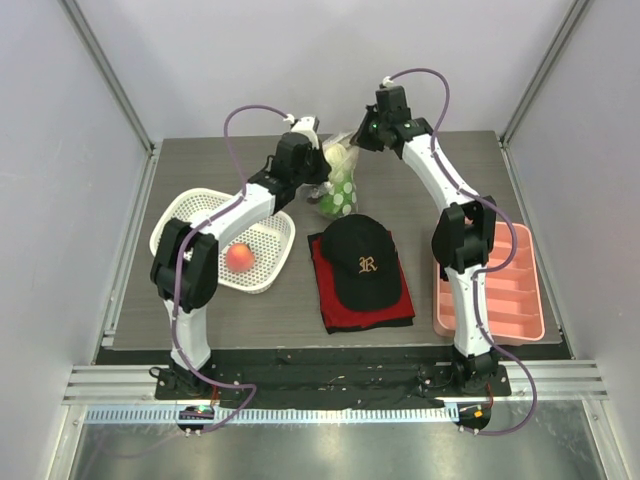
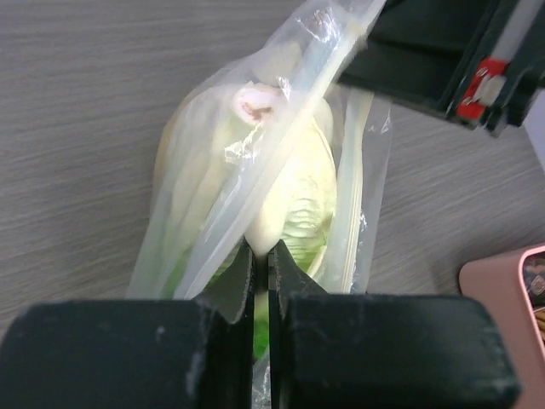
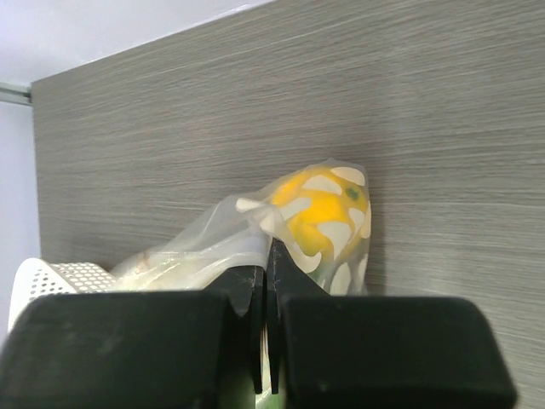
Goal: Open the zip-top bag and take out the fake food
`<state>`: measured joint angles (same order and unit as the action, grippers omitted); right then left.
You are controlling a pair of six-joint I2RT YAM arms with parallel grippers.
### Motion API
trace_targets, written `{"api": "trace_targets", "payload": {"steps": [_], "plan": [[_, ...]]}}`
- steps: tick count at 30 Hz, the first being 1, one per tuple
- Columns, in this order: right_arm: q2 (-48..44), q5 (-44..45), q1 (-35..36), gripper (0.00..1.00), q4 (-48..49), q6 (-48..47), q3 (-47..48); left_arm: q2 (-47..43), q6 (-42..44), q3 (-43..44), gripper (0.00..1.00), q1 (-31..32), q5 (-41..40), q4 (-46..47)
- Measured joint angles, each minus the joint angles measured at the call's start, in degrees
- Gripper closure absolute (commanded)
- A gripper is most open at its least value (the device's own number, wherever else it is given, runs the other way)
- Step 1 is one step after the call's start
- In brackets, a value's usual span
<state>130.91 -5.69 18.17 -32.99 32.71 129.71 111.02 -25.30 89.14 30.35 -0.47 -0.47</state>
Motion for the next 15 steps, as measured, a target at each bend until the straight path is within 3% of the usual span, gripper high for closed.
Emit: {"api": "trace_targets", "payload": {"steps": [9,15], "plan": [[-0.33,2.71,0.5,0.99,-7.43,-1.38,4.24,2.8,2.45,8.96,1.0,-0.76,9.73,0.76],[-0.24,4.83,0.59,0.99,-9.14,-4.13,8.9,2.97,3.72,9.33,1.0,-1.46,15.47,1.14]]}}
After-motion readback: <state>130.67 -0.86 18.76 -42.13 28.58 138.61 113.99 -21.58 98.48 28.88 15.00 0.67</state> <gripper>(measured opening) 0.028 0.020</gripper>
